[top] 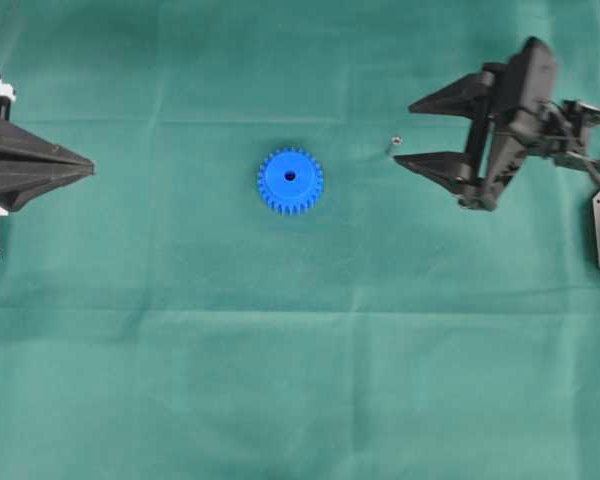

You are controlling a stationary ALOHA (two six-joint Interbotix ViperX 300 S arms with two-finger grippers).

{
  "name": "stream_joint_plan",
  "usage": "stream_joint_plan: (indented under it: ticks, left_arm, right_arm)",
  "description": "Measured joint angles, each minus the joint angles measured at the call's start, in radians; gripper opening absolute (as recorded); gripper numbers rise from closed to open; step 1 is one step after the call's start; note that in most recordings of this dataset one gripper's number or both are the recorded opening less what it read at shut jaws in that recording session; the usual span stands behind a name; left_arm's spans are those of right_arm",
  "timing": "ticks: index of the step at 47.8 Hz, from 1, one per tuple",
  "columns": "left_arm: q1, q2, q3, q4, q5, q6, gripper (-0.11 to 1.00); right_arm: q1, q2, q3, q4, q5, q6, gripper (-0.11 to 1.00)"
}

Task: Insert the shaft placed at a random location into the center hole of the medium gear at another random location.
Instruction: 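Lower the right gripper over the silver shaft and close on it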

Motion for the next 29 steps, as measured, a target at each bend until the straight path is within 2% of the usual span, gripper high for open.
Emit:
stream_joint_plan:
  ticks: [7,19,23,29]
  left_arm:
    - [0.000,0.000,0.000,0.000,0.003,0.000,0.03]
    - [0.000,0.000,0.000,0.000,0.005,0.000,0.03]
    - [0.000,0.000,0.000,0.000,0.006,0.000,0.03]
    - [0.000,0.002,0.000,0.000,0.008,0.000,0.03]
  right_arm:
    - [-0.023,0.109,-0.014,0.002,-0.035,0.000,0.86]
    - [-0.031,0.189,-0.017,0.000,-0.094,0.000,0.84]
    - [-0.031,0.209,-0.017,0.002,-0.101,0.000,0.81]
    - [-0.031,0.232,-0.018,0.002,-0.104,0.000,0.69]
